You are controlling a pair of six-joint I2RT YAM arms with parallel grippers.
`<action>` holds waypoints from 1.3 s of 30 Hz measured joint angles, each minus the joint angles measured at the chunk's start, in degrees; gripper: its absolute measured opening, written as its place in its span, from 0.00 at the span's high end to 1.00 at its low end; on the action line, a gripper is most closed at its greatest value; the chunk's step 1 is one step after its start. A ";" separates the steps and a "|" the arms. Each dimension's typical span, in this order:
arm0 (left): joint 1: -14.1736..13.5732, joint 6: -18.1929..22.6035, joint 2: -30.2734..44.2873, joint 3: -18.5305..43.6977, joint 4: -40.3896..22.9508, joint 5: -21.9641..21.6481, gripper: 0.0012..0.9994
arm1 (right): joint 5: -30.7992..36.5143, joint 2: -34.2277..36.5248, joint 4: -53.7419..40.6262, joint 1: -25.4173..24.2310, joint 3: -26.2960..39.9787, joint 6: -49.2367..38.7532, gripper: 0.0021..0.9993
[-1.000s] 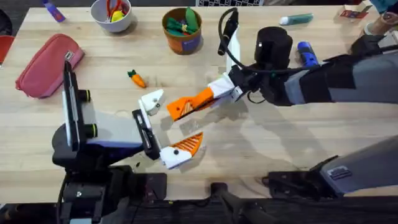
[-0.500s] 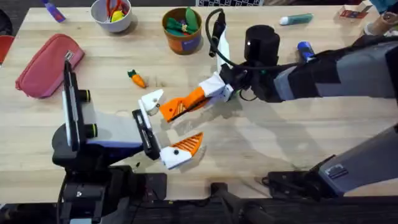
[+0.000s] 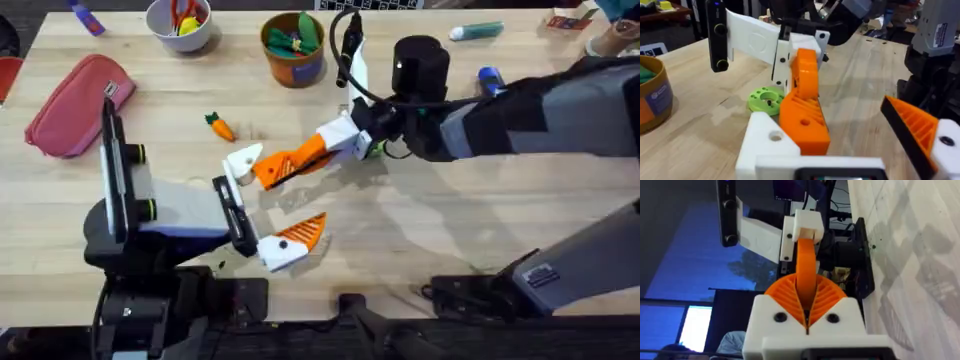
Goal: Pick up the gripper from the table and insert it into the empty holder that is missing its gripper. Then pick up a screw, insert it into the mounting hole, and use the screwdriver to tighten it. Finally, clean up the table by picking up the vegetable and placing it into the bucket.
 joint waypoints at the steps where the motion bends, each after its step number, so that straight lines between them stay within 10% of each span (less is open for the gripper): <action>1: 0.00 0.00 0.00 0.00 0.00 0.00 0.01 | 0.21 0.00 -0.05 0.02 0.00 0.05 0.99; 39: 0.00 -1.24 0.02 0.00 0.07 -0.82 0.01 | 6.24 2.93 -0.60 3.61 4.55 4.28 0.99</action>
